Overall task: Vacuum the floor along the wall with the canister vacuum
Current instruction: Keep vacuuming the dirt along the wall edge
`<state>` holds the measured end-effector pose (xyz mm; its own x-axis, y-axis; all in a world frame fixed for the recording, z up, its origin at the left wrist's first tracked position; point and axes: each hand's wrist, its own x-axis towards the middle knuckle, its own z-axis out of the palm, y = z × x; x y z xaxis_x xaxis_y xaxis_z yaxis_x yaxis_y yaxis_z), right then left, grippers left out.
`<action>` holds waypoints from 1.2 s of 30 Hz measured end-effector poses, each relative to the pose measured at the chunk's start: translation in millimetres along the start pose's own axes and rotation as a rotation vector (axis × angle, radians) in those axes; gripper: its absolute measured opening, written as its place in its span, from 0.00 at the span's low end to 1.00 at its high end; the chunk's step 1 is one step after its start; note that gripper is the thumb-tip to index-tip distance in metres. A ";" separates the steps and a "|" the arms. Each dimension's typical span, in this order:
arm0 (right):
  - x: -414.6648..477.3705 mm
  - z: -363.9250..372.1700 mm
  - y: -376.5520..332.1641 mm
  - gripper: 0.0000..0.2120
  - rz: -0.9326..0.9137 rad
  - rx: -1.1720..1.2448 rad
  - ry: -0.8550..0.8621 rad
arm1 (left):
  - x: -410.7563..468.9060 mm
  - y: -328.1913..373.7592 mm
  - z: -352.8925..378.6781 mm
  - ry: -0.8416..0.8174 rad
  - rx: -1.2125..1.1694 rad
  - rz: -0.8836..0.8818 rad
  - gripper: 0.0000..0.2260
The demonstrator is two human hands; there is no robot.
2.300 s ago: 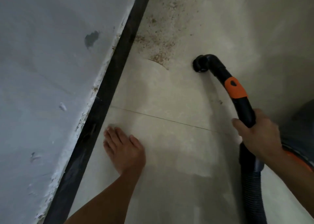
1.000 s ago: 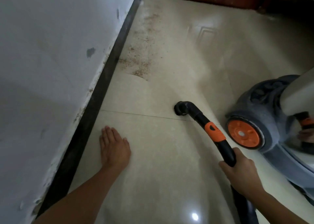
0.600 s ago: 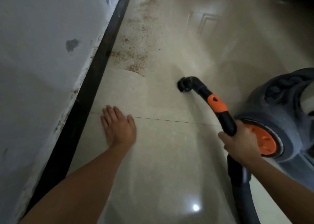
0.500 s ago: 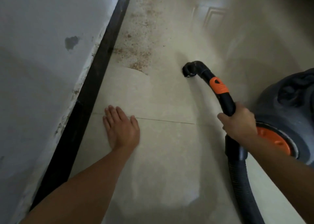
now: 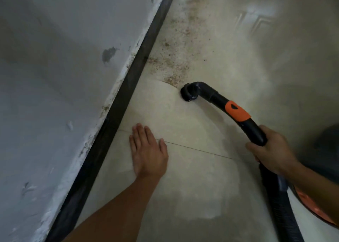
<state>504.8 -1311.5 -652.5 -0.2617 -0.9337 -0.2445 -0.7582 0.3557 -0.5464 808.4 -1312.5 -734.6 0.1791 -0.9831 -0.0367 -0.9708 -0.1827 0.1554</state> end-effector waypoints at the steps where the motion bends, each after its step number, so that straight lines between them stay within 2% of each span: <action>1: 8.7 0.1 -3.0 0.11 -0.005 -0.011 0.026 | 0.1 0.4 -0.6 0.005 -0.001 -0.001 0.31; 4: 36.8 -4.9 -16.8 0.09 -0.005 0.003 0.103 | 0.1 0.9 -0.5 0.000 0.006 0.000 0.32; 9: 40.6 -7.3 -22.6 0.11 -0.110 -0.088 0.006 | -0.6 1.3 -0.4 -0.037 0.026 -0.012 0.31; 16: 52.8 8.0 -44.7 0.09 -0.023 0.013 0.055 | 1.1 2.1 2.3 -0.040 0.017 -0.014 0.30; 20: 38.4 -2.7 -47.2 0.11 -0.057 -0.087 -0.026 | 1.3 0.9 3.8 -0.096 0.002 -0.015 0.30; 26: 38.0 -42.6 -42.5 0.11 0.046 -0.139 -0.020 | 1.4 1.4 -6.7 -0.124 -0.028 -0.019 0.30; 30: 61.3 -13.5 -63.0 0.10 -0.001 -0.049 0.019 | 0.1 -0.5 0.5 -0.063 -0.056 0.009 0.29; 36: 58.6 19.6 -61.7 0.10 -0.085 0.017 -0.105 | -1.1 -2.1 0.3 -0.072 -0.046 -0.020 0.30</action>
<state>548.0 -1387.3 -648.8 -0.1324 -0.9513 -0.2785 -0.7646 0.2768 -0.5820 810.2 -1311.1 -735.2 0.1849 -0.9765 -0.1110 -0.9585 -0.2041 0.1990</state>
